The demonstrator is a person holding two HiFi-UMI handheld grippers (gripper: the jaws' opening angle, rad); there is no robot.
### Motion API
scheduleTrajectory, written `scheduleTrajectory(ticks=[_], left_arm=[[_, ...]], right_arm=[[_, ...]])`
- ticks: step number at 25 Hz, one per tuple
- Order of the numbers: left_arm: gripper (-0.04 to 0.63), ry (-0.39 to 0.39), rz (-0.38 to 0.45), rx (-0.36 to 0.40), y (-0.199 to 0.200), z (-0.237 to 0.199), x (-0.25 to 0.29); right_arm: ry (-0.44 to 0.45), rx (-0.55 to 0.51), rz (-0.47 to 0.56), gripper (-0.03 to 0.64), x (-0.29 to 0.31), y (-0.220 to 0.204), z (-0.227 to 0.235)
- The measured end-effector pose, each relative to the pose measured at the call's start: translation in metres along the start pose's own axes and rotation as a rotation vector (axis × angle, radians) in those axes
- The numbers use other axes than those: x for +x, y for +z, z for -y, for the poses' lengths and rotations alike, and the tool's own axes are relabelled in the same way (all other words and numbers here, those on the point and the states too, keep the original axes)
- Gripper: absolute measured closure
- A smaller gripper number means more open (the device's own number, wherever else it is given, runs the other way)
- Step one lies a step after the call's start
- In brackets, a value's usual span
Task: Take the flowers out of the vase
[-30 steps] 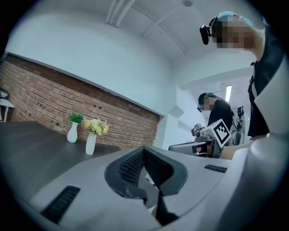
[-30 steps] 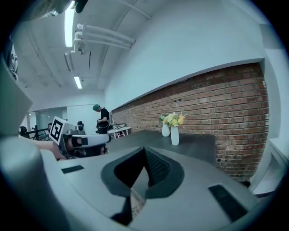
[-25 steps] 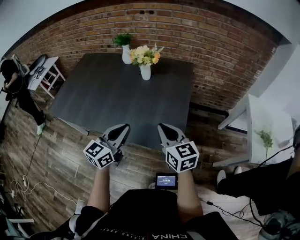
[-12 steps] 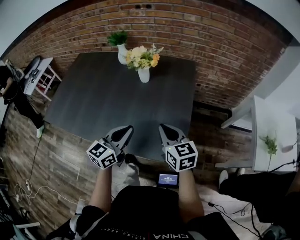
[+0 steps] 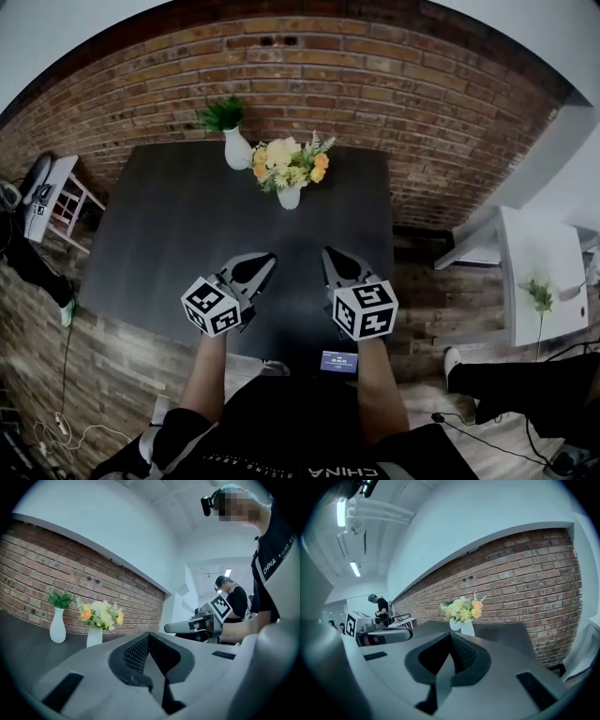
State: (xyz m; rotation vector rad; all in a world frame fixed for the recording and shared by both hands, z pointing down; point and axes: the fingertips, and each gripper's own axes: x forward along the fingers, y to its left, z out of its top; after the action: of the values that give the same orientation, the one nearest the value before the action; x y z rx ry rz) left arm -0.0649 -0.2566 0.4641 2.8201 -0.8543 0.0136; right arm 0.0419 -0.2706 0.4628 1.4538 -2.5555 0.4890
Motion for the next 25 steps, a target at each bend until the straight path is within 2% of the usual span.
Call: scheduleTrajectory(ticks=[4,9,16,20,25], left_arm=[[0.592,-0.037,-0.005,-0.027,0.002,-0.037,0.001],[0.592,-0.094,-0.039,-0.027,-0.006,-0.057,0.006],[0.592,-0.063,-0.023,-0.062,-0.006,-0.080,0.020],[0.592,-0.059,-0.047,-0.034,-0.006,-0.079,0.029],[0.592,-0.028,-0.049,-0.032,-0.003,-0.084,0.039]], right_arm=[[-0.026,0.027,0.001,0.611,0.032,0.008,-0.011],[-0.048,0.051,-0.011,0.611,0.056,0.010,-0.018],[-0.073,0.046,-0.024,0.611,0.070,0.020,-0.001],[-0.052,0.053,-0.018,0.611,0.078,0.026,0.011],[-0.040,-0.009,-0.048,0.611,0.087,0.028,0.019]])
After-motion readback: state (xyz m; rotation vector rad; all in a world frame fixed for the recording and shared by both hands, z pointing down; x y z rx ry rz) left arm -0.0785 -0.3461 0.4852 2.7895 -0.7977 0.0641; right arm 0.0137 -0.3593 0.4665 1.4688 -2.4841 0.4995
